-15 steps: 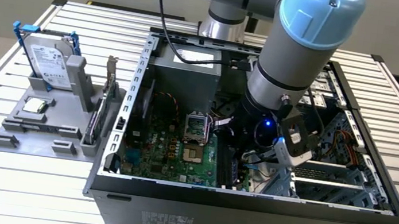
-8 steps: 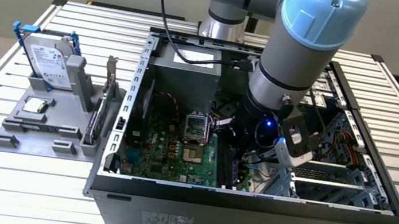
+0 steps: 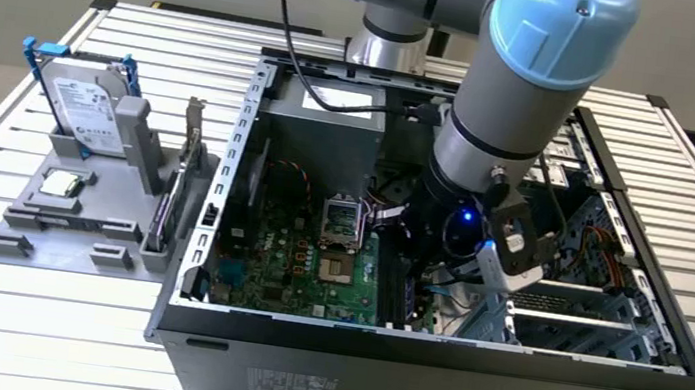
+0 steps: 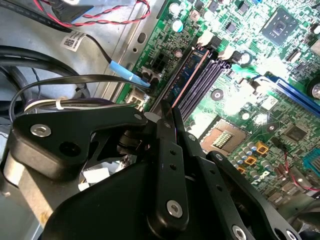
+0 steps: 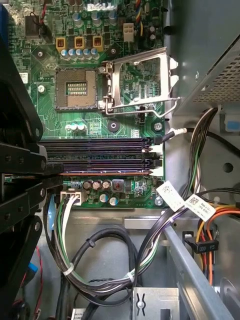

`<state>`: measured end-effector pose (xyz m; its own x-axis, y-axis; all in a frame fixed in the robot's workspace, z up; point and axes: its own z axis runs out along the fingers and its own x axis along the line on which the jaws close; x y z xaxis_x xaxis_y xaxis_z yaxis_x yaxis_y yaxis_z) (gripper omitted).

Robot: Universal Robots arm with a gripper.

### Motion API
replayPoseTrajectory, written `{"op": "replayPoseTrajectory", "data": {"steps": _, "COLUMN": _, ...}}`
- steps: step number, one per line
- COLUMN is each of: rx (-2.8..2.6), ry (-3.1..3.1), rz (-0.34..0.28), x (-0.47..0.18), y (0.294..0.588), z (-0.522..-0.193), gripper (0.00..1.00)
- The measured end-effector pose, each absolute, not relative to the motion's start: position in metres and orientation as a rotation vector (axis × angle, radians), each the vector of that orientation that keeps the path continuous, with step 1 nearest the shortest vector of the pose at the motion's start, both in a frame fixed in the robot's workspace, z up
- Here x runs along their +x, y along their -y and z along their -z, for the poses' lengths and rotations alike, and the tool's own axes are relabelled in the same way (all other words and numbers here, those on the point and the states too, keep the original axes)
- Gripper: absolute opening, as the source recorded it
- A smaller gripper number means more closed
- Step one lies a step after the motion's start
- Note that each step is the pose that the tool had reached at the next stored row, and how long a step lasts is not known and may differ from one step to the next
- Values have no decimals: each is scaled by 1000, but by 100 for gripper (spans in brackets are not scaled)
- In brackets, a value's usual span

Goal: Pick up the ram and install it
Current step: 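Press down the ram until it locks into place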

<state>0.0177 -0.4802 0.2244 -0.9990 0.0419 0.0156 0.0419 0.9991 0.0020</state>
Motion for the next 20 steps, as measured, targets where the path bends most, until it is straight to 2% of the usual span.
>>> {"op": "replayPoseTrajectory", "data": {"steps": 12, "rx": -72, "ry": 3125, "rz": 4, "x": 18, "y": 480, "z": -221, "gripper": 0}}
{"op": "replayPoseTrajectory", "data": {"steps": 20, "rx": -72, "ry": 3126, "rz": -19, "x": 18, "y": 480, "z": -219, "gripper": 0}}
